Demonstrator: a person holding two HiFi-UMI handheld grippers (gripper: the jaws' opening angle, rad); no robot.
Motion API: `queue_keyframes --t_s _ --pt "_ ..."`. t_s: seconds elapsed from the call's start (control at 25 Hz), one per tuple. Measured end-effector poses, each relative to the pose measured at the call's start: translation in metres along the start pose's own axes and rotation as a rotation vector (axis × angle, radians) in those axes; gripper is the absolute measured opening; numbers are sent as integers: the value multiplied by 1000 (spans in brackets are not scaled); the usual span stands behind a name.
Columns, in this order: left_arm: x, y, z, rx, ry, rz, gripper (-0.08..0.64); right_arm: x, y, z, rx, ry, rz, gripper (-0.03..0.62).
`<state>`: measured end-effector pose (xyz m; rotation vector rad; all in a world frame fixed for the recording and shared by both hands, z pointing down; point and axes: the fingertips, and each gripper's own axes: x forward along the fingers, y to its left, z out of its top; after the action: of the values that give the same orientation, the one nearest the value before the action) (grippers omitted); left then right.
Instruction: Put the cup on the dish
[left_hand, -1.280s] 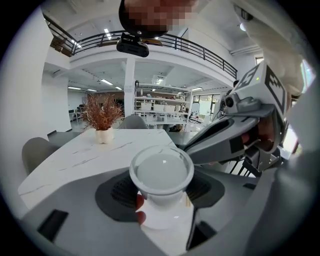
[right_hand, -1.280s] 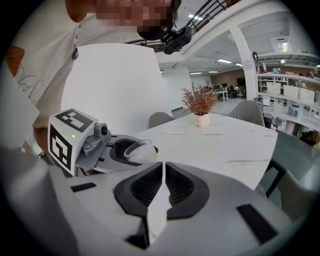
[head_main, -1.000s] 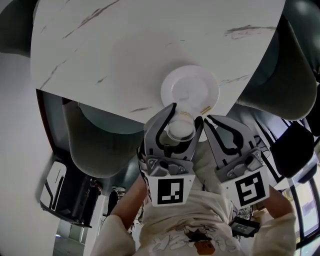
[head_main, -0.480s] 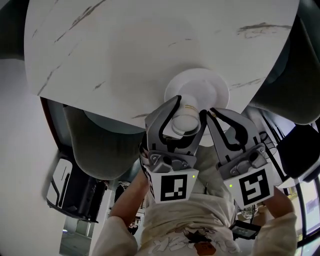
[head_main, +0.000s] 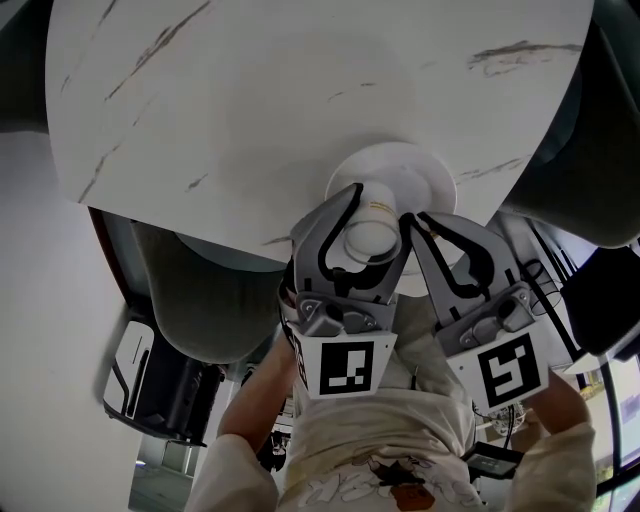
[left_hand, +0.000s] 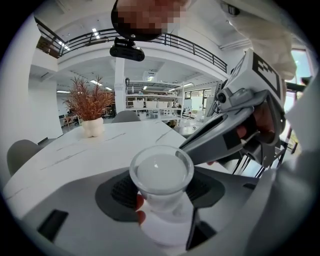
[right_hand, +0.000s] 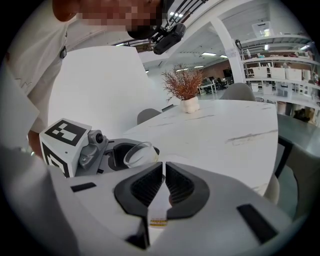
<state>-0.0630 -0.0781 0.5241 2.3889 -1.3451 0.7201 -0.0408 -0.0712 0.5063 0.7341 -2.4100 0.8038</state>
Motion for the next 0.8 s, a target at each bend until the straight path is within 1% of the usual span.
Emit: queue_keyframes --t_s 0.2,0.4,0.6,0.8 --pt "3 -2 0 33 4 -7 265 -1 -5 0 9 -9 -17 6" --pt "5 -5 -1 11 -40 -9 265 -6 -9 5 9 -29 -39 6" --pt "4 -4 -3 81 -40 4 267 -11 -8 8 3 -46 -43 6" --pt "1 -5 -2 82 -39 -2 268 -21 -5 7 -3 -50 -46 6"
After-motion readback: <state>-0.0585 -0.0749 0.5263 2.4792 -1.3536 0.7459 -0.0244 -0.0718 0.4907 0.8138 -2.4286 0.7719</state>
